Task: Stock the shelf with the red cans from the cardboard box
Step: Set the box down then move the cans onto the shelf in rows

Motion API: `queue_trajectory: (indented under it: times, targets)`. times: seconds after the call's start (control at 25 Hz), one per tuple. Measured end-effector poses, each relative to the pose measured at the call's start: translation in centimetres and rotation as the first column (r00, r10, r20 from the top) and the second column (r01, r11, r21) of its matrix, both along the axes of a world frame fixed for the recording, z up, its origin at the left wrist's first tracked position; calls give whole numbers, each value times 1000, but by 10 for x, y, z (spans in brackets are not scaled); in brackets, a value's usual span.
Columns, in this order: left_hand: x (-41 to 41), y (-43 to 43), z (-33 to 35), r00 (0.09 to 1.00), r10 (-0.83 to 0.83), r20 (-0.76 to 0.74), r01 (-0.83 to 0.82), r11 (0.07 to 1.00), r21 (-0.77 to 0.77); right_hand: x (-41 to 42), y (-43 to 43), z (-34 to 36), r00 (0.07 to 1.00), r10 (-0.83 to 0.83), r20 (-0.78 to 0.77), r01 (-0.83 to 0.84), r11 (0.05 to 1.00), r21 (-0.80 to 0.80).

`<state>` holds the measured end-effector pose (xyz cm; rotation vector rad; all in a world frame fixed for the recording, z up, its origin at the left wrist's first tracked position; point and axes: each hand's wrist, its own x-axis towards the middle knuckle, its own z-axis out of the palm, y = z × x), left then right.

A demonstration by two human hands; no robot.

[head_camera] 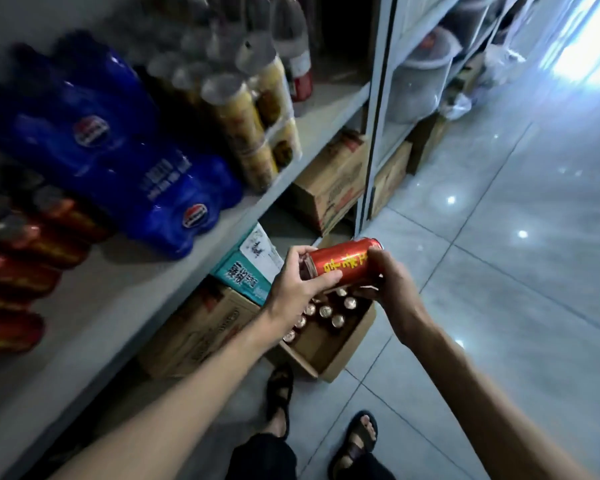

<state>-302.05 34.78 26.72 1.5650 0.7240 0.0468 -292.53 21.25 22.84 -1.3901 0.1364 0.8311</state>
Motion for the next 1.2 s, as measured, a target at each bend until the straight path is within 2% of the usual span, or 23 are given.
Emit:
queue_trajectory:
  times: [0.12, 0.2, 0.32, 0.48, 0.6, 0.72, 0.8, 0.88, 0.96, 1.08, 1.2]
  targets:
    - [-31, 12, 67, 1000, 29, 11, -29, 998, 50, -22, 14, 68, 997, 78, 12, -79, 990, 120]
    - [-56, 19, 95, 999, 36, 30, -39, 996, 77, -42, 23, 95, 985, 143, -93, -124, 976, 180]
    - [-106, 34, 120, 991, 123, 61, -129, 985, 114, -79, 45, 121, 916, 317, -244, -258, 934, 247]
    - [-168, 65, 127, 954, 283, 95, -298, 932, 208, -117, 104, 136, 843, 466, -270, -430, 884, 184]
    - [-213, 105, 123, 959, 278, 46, -279, 913, 298, -148, 157, 141, 816, 527, -238, -512, 849, 128]
    - [-256, 153, 104, 961, 244, -129, -163, 880, 447, -178, 208, 135, 796, 604, -39, -604, 797, 6]
    - [-282, 181, 85, 903, 243, -355, -24, 852, 524, -197, 240, 131, 774, 611, 164, -598, 791, -126]
    - [-306, 200, 68, 824, 201, -530, 90, 877, 471, -213, 270, 128, 682, 618, 391, -573, 784, -238]
    - [-325, 214, 51, 740, 150, -655, 176, 898, 403, -225, 298, 123, 550, 643, 534, -579, 754, -312]
    - [-339, 226, 35, 648, 158, -745, 232, 891, 391, -234, 334, 112, 409, 666, 623, -620, 704, -346]
    - [-338, 231, 31, 632, 143, -762, 308, 856, 416, -242, 352, 101, 372, 676, 636, -655, 676, -336]
